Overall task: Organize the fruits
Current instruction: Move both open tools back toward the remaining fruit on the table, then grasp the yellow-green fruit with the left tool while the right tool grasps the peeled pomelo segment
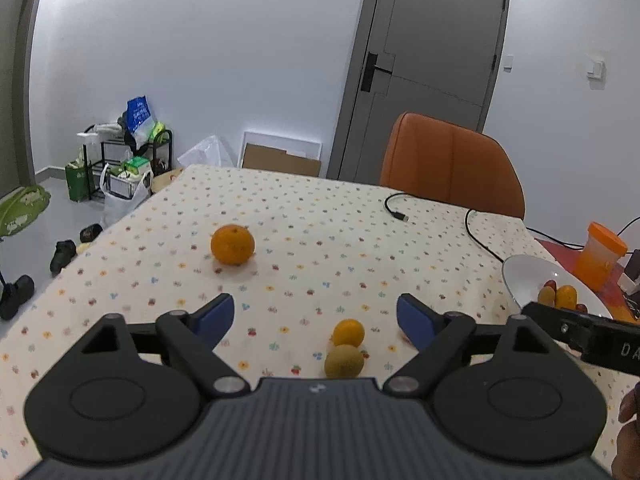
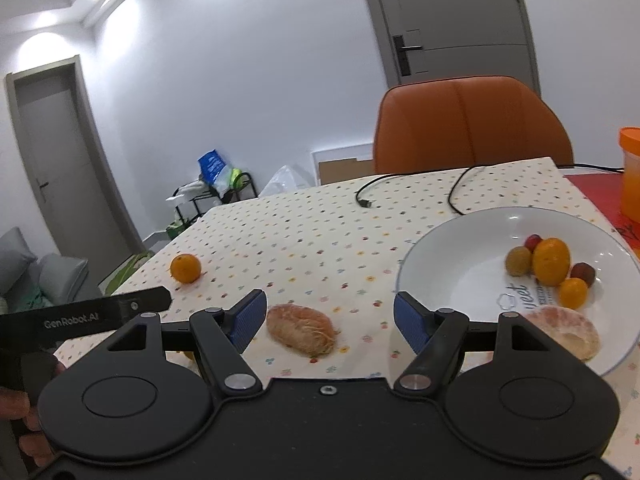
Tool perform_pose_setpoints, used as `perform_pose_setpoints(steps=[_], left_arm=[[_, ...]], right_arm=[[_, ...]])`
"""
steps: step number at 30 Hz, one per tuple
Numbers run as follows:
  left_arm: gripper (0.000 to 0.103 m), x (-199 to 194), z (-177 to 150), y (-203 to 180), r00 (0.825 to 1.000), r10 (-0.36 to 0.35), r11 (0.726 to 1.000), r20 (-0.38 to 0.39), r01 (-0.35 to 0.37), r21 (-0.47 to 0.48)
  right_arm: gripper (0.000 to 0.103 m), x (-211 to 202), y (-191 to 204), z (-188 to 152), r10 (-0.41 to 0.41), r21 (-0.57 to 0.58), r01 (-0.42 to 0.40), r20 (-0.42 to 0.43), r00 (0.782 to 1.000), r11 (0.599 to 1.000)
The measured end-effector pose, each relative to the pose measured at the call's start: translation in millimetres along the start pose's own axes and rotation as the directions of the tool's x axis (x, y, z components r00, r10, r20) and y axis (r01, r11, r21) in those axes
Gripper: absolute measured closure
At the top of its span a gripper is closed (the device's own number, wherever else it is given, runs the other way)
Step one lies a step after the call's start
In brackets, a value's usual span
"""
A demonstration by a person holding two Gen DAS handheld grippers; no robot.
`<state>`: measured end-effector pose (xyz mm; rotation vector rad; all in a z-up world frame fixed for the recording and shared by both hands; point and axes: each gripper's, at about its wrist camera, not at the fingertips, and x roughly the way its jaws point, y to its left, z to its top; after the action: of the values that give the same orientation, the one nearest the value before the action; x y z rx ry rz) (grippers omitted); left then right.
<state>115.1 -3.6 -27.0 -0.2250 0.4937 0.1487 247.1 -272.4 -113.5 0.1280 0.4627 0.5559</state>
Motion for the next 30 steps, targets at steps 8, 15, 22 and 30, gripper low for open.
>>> perform_pose_setpoints(steps=[8,15,22,30], left_arm=[[0.042,13.2,-11.3,-2.4,0.998,-0.038,0.999,-0.056,0.037,-0.019],[0.057,27.3,-20.9,-3.1,0.992,-0.07,0.997,-0.106,0.066,-0.046],[0.078,32.8,-25.0,-2.4,0.99,-0.072,0.996,-0.12,0.066,-0.056],[0.078,25.0,-20.2,8.9,0.994,-0.064,0.995,-0.087,0.056,-0.084]], right_arm=[[0.033,9.9,5.2,-2.6,0.025,-0.019,-0.026,-0.03,0.999,0.999],[0.034,20.7,9.8,-3.0,0.023,-0.044,-0.025,-0.054,0.998,0.999],[0.034,31.4,11.7,-2.4,0.022,-0.049,-0.026,-0.071,0.997,0.998],[0.034,43.7,21.4,-1.6,0.026,-0.095,-0.035,-0.094,0.995,0.995]])
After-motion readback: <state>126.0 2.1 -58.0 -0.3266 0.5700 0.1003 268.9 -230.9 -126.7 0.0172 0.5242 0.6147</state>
